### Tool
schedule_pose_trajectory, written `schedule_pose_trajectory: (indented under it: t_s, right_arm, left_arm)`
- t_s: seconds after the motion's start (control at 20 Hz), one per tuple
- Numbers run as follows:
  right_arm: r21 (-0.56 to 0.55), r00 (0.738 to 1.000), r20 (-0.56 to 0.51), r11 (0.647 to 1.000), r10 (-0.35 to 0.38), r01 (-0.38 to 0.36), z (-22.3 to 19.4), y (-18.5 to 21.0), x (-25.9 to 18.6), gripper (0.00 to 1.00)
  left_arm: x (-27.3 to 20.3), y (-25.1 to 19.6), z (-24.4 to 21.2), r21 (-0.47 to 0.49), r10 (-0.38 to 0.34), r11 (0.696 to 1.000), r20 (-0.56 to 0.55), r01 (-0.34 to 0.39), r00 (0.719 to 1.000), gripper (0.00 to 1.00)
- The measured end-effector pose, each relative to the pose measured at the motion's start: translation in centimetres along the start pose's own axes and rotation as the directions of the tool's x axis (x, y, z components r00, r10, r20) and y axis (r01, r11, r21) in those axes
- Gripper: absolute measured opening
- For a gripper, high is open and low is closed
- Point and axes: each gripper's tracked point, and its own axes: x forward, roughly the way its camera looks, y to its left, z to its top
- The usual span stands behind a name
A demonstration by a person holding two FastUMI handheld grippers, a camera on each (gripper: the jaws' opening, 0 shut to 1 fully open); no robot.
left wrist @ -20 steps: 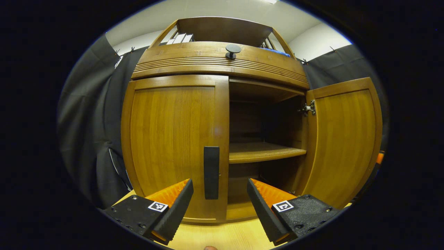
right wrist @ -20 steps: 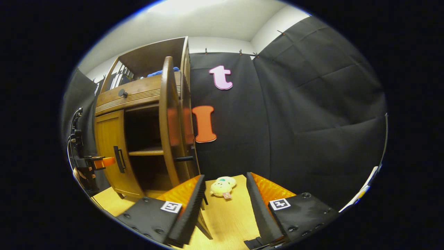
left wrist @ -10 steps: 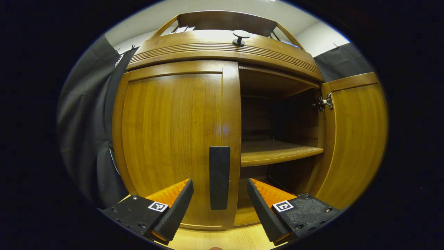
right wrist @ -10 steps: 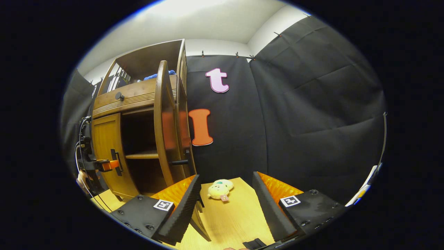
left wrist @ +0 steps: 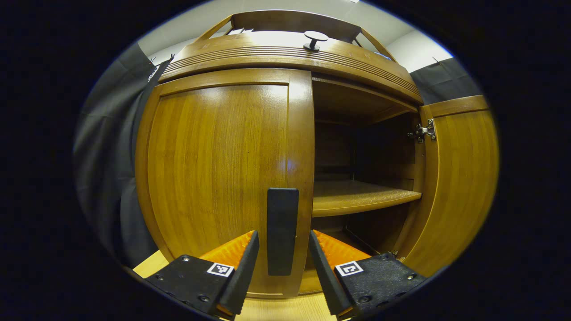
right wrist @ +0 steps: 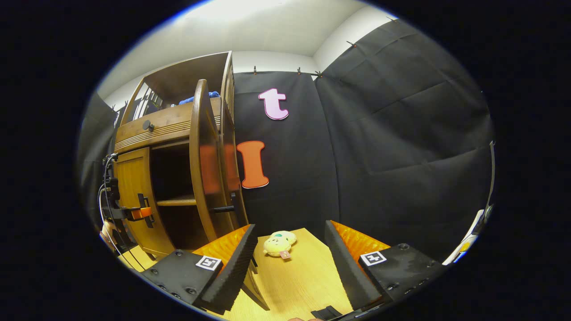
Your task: Open the right door of the double-door shoe cabinet with the right hand, and open the left door with the left hand.
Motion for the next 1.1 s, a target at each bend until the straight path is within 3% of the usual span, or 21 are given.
schedule_pose_trajectory:
  t_s: [0.5, 0.7, 1.1]
  right_arm:
    - [0.013, 1.000, -0.024, 1.000, -0.009, 0.010, -1.4, -0.3, -0.1, 0.98]
    - [0.010, 1.000, -0.017, 1.000, -0.019, 0.019, -1.1, -0.3, -0.2, 0.98]
    - [-0.007, 1.000, -0.021, 1.000, -0.012, 0.011, -0.9, 0.7, -1.1, 0.98]
  left_arm:
    - [0.2, 0.3, 0.1, -0.009, -0.012, 1.000, 0.006, 0.012, 1.000, 0.35]
    - [0.1, 0.3, -0.1, 0.056, -0.006, 0.998, -0.020, 0.007, 1.000, 0.28]
    - [-1.7, 0.3, -0.2, 0.034, -0.026, 0.999, -0.019, 0.027, 0.999, 0.23]
